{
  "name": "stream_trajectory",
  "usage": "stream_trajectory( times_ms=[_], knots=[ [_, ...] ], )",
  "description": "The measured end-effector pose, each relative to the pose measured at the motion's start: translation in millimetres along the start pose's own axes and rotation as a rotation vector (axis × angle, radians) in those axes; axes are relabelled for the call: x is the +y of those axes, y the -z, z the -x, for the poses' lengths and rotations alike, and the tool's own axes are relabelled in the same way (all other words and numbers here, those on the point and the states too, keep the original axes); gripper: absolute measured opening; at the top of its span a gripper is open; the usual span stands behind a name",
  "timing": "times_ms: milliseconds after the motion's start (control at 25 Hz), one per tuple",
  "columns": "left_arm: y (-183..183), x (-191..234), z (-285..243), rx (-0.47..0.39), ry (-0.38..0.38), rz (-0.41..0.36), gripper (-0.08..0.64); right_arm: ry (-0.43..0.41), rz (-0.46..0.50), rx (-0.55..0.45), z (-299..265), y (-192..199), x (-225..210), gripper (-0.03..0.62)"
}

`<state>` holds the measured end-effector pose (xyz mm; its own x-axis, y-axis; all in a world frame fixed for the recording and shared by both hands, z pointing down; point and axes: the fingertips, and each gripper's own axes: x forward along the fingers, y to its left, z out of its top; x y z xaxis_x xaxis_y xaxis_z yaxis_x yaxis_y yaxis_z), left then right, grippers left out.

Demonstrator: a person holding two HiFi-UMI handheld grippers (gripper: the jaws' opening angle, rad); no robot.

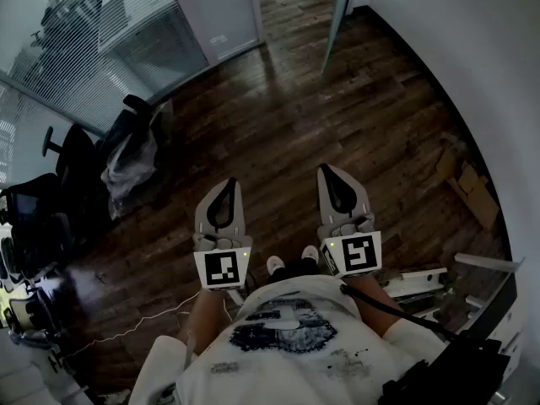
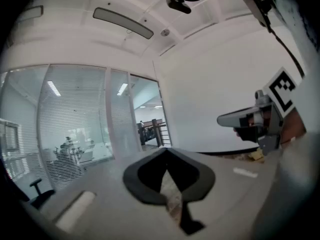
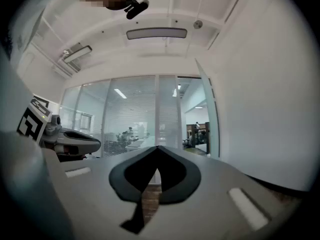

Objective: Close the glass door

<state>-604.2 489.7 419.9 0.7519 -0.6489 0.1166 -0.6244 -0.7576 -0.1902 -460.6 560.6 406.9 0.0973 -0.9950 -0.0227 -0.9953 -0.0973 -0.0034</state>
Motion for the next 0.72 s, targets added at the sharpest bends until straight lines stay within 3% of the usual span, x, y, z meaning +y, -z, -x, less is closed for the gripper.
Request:
stream_trajectory(
  times_ms=[320, 720],
  knots=[
    [-35.1, -90.1, -24.0, -0.037, 0.074, -0.033, 0.002, 0.1, -0.012, 0.006, 71.6, 1.8, -75.0, 0.005],
    [-50.5, -136.5, -62.1, -0.085, 0.107, -0.071, 0.002, 0.135, -0.006, -0.035, 89.7, -3.3, -128.6, 0.006]
  ],
)
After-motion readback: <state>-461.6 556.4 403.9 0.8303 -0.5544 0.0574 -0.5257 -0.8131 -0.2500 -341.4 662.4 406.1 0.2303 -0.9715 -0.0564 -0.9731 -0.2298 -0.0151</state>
